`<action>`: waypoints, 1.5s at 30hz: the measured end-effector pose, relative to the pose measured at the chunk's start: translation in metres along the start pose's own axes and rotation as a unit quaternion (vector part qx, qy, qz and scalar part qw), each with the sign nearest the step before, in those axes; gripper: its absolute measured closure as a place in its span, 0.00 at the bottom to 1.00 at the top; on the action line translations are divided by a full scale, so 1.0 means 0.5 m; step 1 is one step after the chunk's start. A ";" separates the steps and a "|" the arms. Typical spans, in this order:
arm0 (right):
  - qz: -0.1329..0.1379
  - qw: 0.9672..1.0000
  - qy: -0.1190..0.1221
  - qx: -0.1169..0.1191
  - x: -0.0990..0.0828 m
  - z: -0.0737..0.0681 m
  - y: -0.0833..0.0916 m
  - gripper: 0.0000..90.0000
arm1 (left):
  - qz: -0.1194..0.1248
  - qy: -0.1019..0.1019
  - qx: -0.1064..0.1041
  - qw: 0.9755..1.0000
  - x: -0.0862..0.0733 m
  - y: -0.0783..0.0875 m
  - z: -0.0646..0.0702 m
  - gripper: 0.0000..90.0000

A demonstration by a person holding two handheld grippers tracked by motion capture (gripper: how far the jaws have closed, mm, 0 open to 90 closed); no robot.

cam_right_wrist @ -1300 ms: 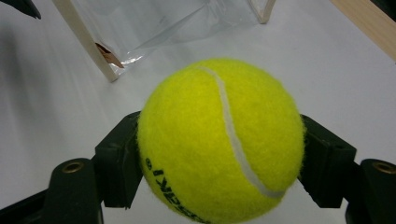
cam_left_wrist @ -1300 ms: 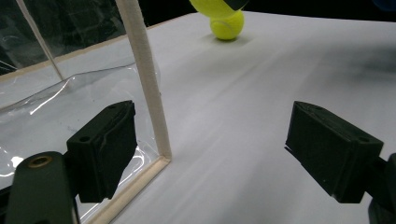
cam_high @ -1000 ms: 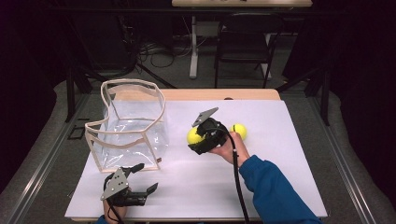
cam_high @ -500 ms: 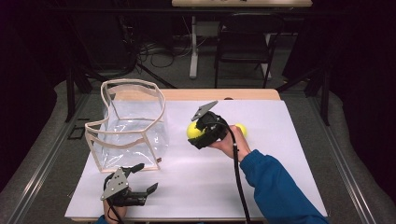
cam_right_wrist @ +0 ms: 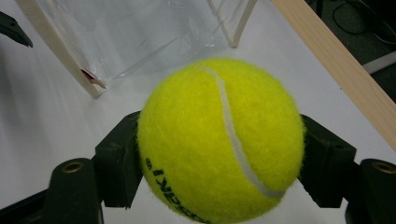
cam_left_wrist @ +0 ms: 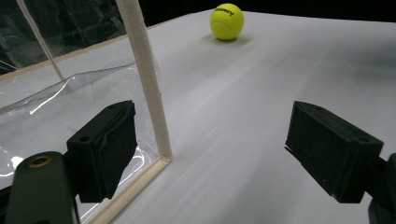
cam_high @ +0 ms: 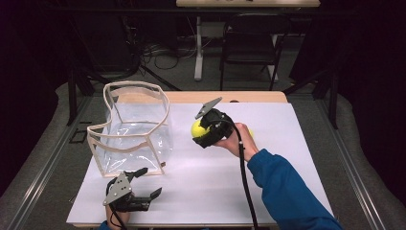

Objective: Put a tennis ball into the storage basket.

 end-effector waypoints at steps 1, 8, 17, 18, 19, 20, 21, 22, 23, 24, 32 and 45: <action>0.000 1.000 0.000 -0.001 0.001 0.001 0.000 0.29 | 0.000 0.000 0.000 1.000 0.000 0.000 0.000 0.18; -0.004 1.000 0.002 -0.001 0.006 0.002 -0.001 0.29 | 0.000 0.000 -0.001 1.000 0.000 0.000 0.000 0.18; -0.002 1.000 0.006 -0.004 0.016 0.002 0.005 0.29 | 0.001 0.000 0.000 1.000 0.000 0.000 0.001 0.18; -0.002 1.000 0.006 -0.004 0.016 0.002 0.005 0.29 | 0.000 0.000 -0.001 1.000 0.000 -0.001 0.001 0.18; -0.002 1.000 0.006 -0.004 0.016 0.002 0.005 0.29 | 0.000 0.000 -0.001 1.000 0.000 -0.001 0.001 0.18; 0.003 1.000 0.010 -0.005 0.032 0.001 0.010 0.29 | 0.000 0.000 -0.001 1.000 0.000 -0.001 0.001 0.18; 0.004 1.000 0.010 -0.005 0.037 0.004 0.009 0.29 | 0.001 0.000 -0.001 1.000 0.000 -0.001 0.001 0.18; 0.004 1.000 0.010 -0.005 0.037 0.004 0.009 0.29 | 0.001 0.000 0.000 1.000 0.000 -0.001 0.001 0.18; 0.005 1.000 0.010 -0.005 0.039 0.006 0.009 0.29 | 0.001 0.000 -0.001 1.000 0.000 0.000 0.001 0.18; 0.005 1.000 0.011 -0.006 0.041 0.007 0.008 0.29 | 0.001 0.000 -0.001 1.000 0.000 0.000 0.001 0.18; 0.010 1.000 0.014 -0.008 0.061 0.011 0.012 0.29 | 0.001 0.000 -0.001 1.000 0.000 0.000 0.000 0.18; 0.021 1.000 0.018 -0.011 0.091 0.007 0.019 0.29 | 0.001 -0.001 0.000 1.000 0.000 0.001 0.001 0.18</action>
Point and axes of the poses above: each handheld gripper's, and its own axes: y roughly backward along the jaws, x roughly out of its top, z roughly to its right, the point moved 2 cm from there along -y, roughly forward along the jaws, and after that the axes turned 2 degrees about z, right-handed, at the moved point
